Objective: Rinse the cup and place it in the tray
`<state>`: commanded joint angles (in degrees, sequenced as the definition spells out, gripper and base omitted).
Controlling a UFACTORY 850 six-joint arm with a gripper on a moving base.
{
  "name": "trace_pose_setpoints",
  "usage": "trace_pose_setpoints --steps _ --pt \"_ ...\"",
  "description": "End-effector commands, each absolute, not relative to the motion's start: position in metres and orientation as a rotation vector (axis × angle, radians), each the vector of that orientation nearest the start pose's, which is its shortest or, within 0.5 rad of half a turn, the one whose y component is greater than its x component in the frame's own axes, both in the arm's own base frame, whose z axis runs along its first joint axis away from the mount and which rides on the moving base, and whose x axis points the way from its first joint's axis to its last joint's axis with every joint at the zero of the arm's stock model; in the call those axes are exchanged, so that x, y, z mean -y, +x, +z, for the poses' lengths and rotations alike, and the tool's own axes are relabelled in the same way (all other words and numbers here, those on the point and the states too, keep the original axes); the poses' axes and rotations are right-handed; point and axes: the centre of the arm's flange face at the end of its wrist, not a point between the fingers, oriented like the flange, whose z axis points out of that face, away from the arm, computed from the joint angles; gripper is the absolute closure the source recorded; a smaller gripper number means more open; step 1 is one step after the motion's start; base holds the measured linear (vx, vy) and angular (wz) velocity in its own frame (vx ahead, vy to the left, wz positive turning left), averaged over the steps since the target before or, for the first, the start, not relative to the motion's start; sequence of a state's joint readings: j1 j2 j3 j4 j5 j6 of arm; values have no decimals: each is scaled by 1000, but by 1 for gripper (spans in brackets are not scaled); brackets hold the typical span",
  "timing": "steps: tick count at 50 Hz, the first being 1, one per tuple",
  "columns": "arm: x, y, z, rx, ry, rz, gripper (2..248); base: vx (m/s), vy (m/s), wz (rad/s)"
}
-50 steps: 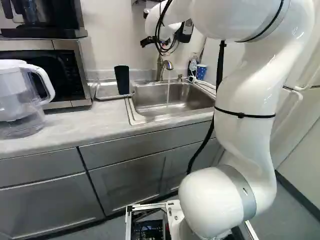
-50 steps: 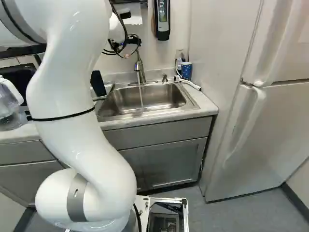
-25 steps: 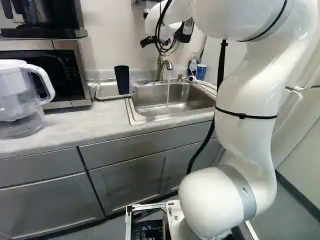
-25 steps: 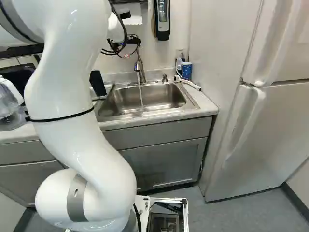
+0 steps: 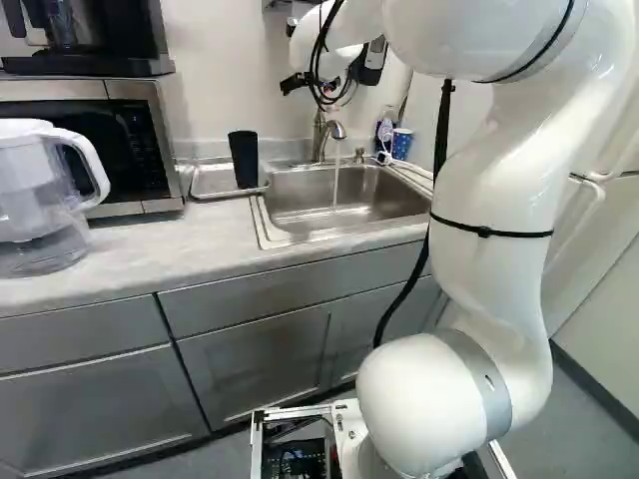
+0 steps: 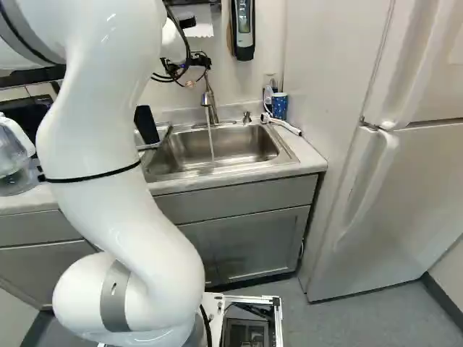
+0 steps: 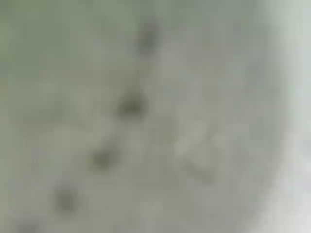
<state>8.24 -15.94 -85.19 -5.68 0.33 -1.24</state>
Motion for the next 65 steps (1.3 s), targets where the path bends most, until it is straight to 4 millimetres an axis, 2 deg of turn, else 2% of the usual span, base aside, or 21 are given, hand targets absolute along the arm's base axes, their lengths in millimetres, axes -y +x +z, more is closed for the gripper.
trace_pose_setpoints --steps 23,50,65 --pt "-92 635 693 341 -2589 -1729 3 0 0 0" --pt "-90 613 691 348 -2640 -1654 3 0 0 0" --pt "-90 612 691 348 -2638 -1657 3 0 0 0"
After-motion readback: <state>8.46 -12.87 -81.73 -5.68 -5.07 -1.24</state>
